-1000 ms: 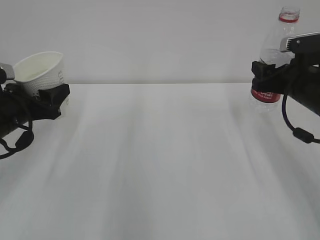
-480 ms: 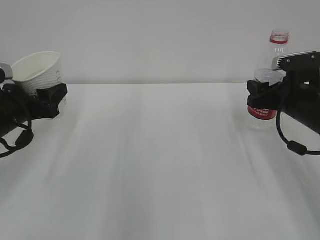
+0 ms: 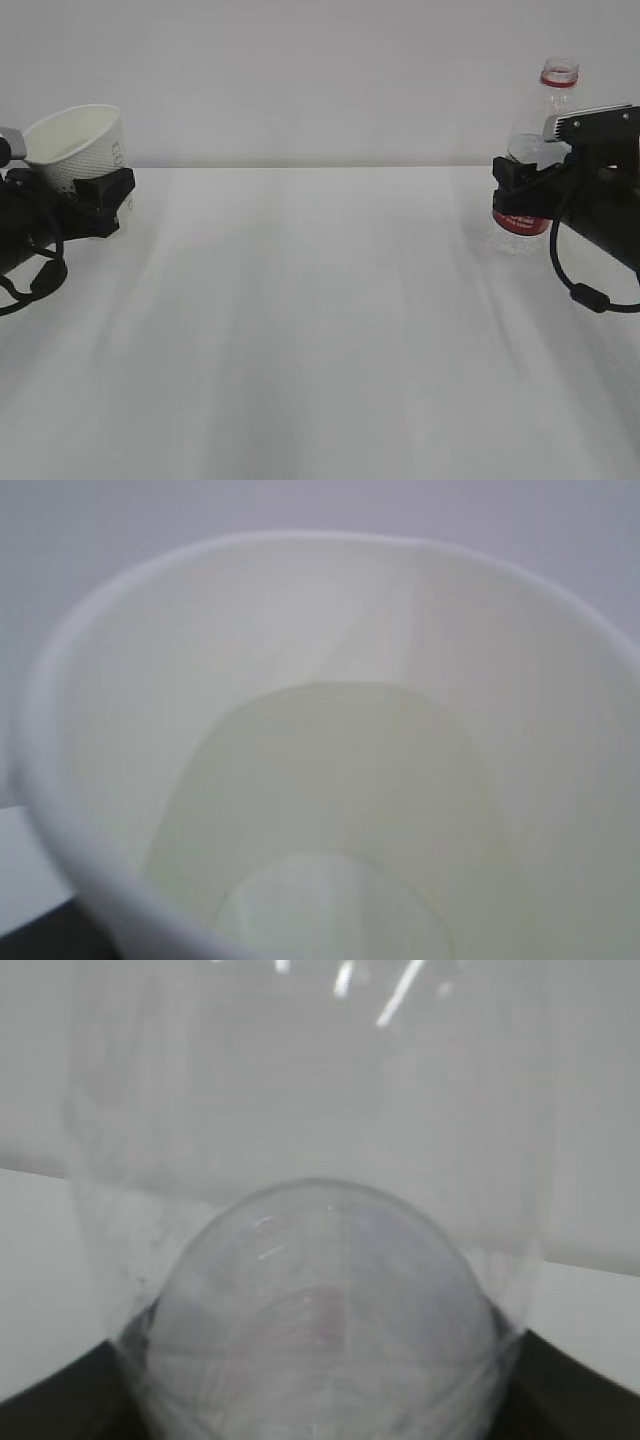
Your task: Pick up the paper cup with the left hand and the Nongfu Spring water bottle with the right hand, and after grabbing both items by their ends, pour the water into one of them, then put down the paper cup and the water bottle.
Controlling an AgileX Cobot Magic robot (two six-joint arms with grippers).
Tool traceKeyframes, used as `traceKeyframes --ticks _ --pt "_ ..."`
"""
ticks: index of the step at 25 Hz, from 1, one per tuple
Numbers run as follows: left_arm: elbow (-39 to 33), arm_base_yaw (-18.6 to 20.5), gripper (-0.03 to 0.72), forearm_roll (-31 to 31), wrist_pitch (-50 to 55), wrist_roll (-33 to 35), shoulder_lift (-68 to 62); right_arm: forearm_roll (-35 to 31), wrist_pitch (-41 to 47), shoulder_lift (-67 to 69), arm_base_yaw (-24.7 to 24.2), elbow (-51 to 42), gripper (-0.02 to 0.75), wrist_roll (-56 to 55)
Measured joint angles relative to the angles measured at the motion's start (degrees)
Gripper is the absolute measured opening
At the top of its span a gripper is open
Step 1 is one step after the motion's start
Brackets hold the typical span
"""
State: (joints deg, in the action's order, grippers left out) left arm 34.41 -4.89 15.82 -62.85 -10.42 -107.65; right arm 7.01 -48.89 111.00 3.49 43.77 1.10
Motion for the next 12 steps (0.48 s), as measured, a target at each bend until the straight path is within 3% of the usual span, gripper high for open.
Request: traceKeyframes --ticks 12 --pt "0.0 0.0 0.475 0.0 0.13 0.08 0.0 0.0 -0.4 0.0 0.0 0.0 0.485 0.0"
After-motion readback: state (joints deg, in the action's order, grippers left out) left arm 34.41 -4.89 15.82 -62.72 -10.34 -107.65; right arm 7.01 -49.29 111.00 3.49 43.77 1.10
